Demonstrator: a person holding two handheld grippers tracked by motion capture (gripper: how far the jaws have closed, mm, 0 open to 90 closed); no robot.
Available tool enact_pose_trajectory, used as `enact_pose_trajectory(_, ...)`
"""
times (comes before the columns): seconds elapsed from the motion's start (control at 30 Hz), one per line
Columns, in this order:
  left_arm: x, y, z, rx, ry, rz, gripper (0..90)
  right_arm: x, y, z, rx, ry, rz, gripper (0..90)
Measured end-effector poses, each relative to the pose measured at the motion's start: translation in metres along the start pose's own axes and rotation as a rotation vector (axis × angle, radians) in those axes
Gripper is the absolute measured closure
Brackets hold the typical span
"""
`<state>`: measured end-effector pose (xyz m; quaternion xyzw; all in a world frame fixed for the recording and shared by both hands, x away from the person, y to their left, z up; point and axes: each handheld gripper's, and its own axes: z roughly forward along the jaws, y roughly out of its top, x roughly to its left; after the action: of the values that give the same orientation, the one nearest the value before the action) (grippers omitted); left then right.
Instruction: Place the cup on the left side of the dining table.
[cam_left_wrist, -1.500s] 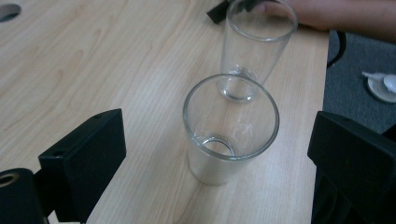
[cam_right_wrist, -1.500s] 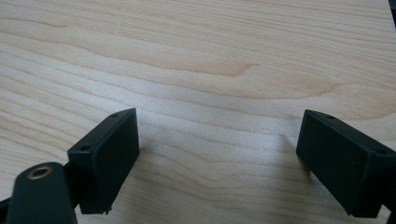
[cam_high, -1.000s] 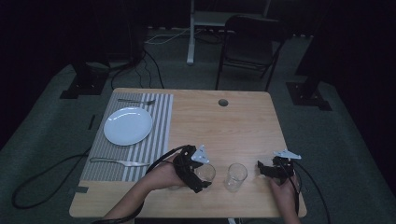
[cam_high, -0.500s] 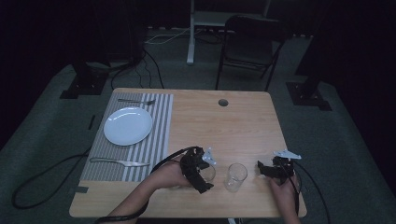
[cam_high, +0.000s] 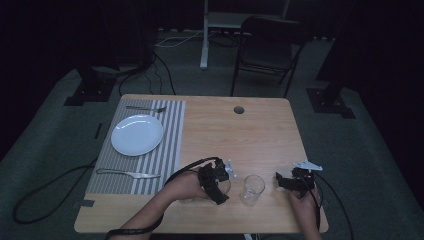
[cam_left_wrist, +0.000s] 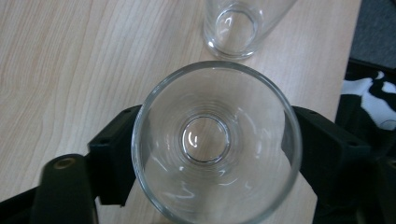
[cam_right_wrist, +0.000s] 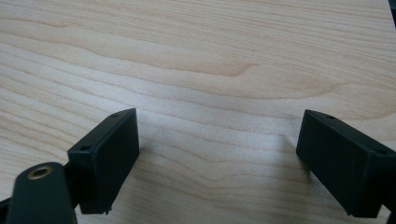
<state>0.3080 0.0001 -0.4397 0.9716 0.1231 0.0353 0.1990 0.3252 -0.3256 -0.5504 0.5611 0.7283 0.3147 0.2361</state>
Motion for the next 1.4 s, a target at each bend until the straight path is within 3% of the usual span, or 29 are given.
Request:
enact_pose_trajectory(0.13, 0.000, 0.002, 0.003, 0.020, 0.007, -0.012, 28.4, 0.000, 0.000, 0.000, 0.000, 0.000, 0.000, 12.8)
enact_pose_trajectory(0.63, 0.000, 0.006, 0.004, 0.057, 0.008, 0.010, 29.1, 0.000, 0.000, 0.000, 0.000, 0.000, 0.000, 12.8)
enact_pose_trajectory(0.93, 0.000, 0.009, -0.002, 0.037, 0.018, 0.015, 29.2, 0.000, 0.000, 0.000, 0.000, 0.000, 0.000, 12.8)
enact_pose_trajectory(1.4, 0.013, 0.013, -0.017, 0.020, 0.047, -0.005, 29.2, 0.000, 0.000, 0.000, 0.000, 0.000, 0.000, 12.8)
